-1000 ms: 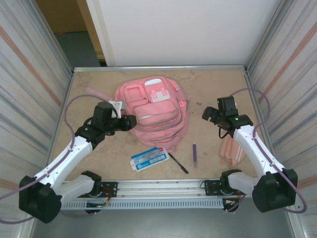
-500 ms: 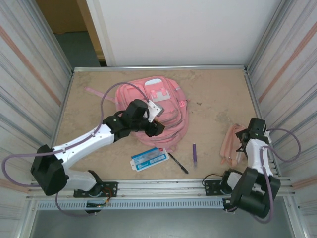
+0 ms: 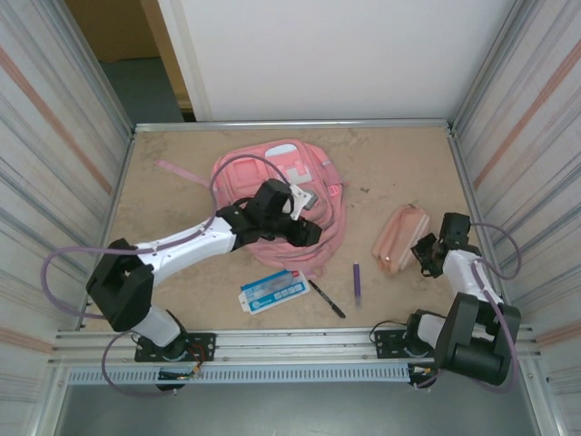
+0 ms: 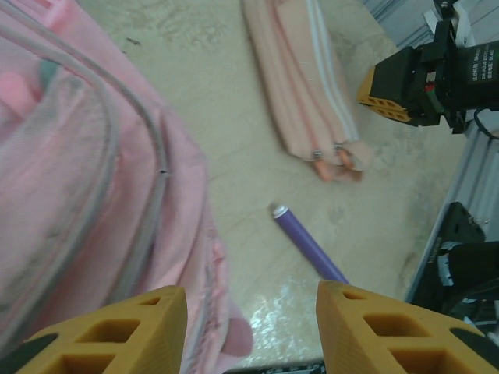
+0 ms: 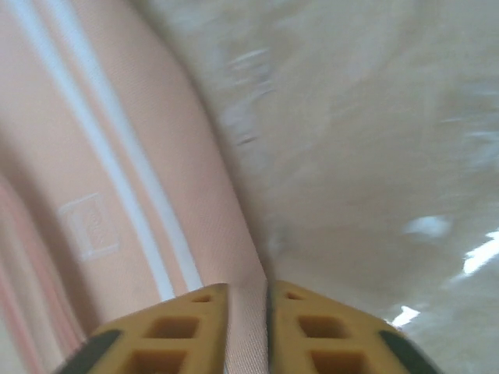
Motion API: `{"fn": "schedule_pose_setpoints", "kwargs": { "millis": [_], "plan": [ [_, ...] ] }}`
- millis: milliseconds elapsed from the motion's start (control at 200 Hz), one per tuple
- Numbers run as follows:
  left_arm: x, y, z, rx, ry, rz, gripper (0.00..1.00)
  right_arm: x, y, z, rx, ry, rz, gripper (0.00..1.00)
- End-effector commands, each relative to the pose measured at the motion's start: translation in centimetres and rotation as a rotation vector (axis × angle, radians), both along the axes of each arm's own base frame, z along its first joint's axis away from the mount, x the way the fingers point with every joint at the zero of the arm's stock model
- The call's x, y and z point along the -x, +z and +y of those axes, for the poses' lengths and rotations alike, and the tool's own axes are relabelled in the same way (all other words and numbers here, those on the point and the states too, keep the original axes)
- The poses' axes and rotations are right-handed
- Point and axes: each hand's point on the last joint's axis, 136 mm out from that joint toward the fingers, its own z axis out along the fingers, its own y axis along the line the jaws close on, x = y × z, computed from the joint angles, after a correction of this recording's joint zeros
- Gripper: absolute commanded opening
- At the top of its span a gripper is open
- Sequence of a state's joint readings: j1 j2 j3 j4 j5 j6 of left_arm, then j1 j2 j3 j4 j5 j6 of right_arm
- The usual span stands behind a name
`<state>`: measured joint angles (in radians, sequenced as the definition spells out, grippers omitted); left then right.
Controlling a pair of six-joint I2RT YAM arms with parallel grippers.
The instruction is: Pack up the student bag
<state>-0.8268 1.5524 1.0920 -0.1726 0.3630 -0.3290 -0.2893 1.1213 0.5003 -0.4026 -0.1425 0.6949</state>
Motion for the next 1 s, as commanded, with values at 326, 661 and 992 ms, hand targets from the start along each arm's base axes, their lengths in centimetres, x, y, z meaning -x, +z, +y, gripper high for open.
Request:
{"fn": "schedule_pose_setpoints", "kwargs": {
  "millis": [326, 661, 992],
  "plan": [
    [-2.4, -1.4, -7.4, 0.070, -0.035, 0.205, 0.48, -1.5, 3.9, 4.3, -0.062, 0.219, -0.114, 0.26],
    [-2.9, -2.5, -9.7, 0.049, -0.056, 0.240, 0.47, -5.6, 5.2, 7.9, -0.071, 0.423, -0.119, 0.64],
    [-1.8, -3.2, -7.7, 0.019, -0.026, 0.240, 0.47, -5.1, 0.3, 9.0, -0.125, 0.428, 0.029, 0.63]
  ]
}}
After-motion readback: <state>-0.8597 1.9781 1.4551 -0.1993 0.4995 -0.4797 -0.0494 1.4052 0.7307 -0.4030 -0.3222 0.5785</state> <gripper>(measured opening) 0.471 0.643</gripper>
